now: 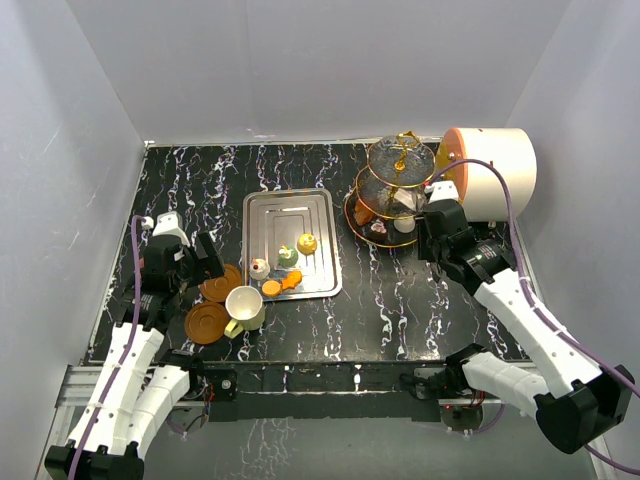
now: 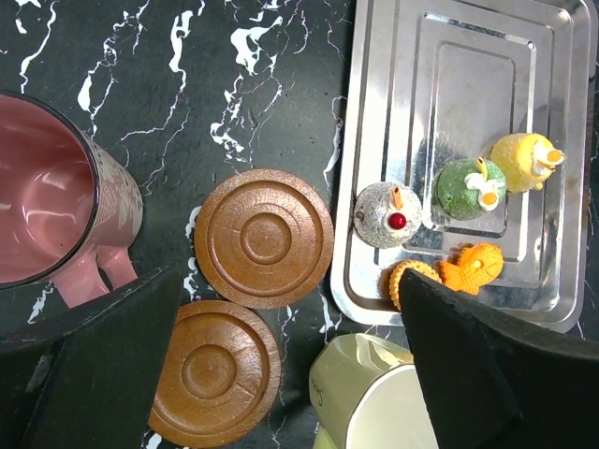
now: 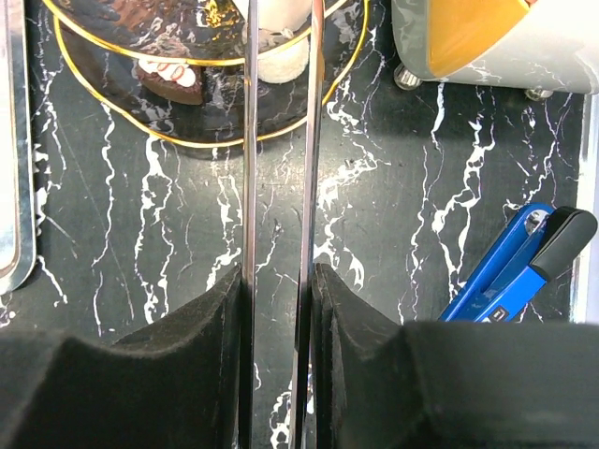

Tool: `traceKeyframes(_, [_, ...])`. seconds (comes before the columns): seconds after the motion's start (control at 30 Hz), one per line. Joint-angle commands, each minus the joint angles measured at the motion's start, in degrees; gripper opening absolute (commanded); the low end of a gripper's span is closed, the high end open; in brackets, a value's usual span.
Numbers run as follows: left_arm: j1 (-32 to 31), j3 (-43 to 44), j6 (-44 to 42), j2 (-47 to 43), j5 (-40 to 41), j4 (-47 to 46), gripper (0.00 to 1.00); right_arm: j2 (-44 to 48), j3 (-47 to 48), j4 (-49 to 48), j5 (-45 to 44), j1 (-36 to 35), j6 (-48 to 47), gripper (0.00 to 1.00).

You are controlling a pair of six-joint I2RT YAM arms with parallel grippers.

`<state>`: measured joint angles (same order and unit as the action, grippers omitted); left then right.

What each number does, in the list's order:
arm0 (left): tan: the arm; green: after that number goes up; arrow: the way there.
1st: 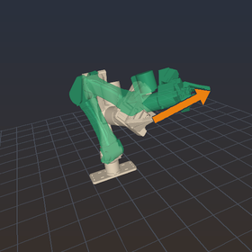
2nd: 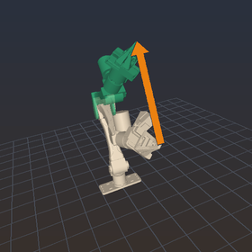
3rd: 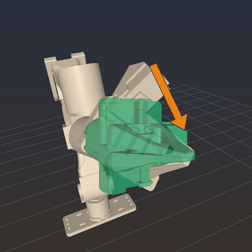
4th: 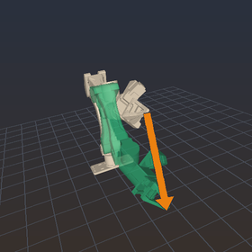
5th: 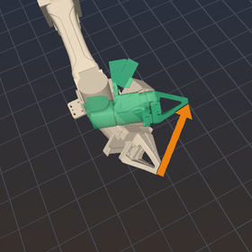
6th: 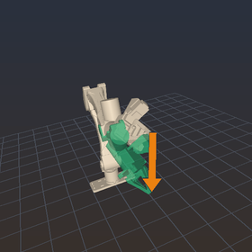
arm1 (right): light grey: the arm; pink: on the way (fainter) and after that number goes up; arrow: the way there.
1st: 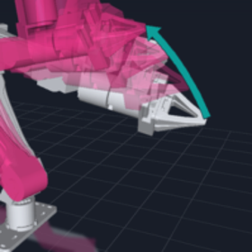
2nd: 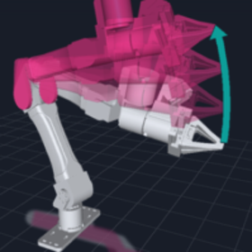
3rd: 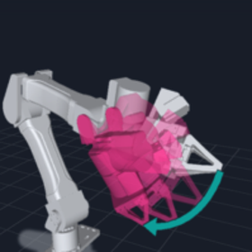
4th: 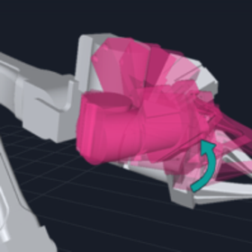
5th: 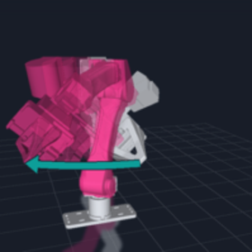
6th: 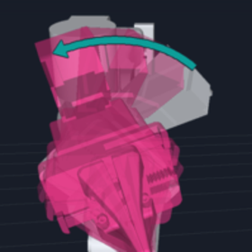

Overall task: Serve the afternoon tea
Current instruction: Adjust the desert at the desert table.

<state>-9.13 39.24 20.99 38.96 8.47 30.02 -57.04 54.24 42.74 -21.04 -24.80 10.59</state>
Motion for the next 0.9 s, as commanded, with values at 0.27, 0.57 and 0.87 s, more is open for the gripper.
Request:
traceKeyframes(0.27, [-0.1, 0.4, -0.6, 0.1, -0.5, -0.5, 0.99, -0.3, 5.5, 0.9, 10.4, -0.3, 1.2, 0.29])
traceKeyframes(0.57, [-0.1, 0.4, -0.6, 0.2, -0.6, -0.5, 0.99, 1.4, 5.5, 0.2, 16.2, -0.3, 3.1, 0.34])
traceKeyframes(0.87, [-0.1, 0.4, -0.6, 0.4, -0.4, -0.5, 0.99, 0.6, 6.7, 1.6, 19.6, -0.3, 3.6, 0.34])
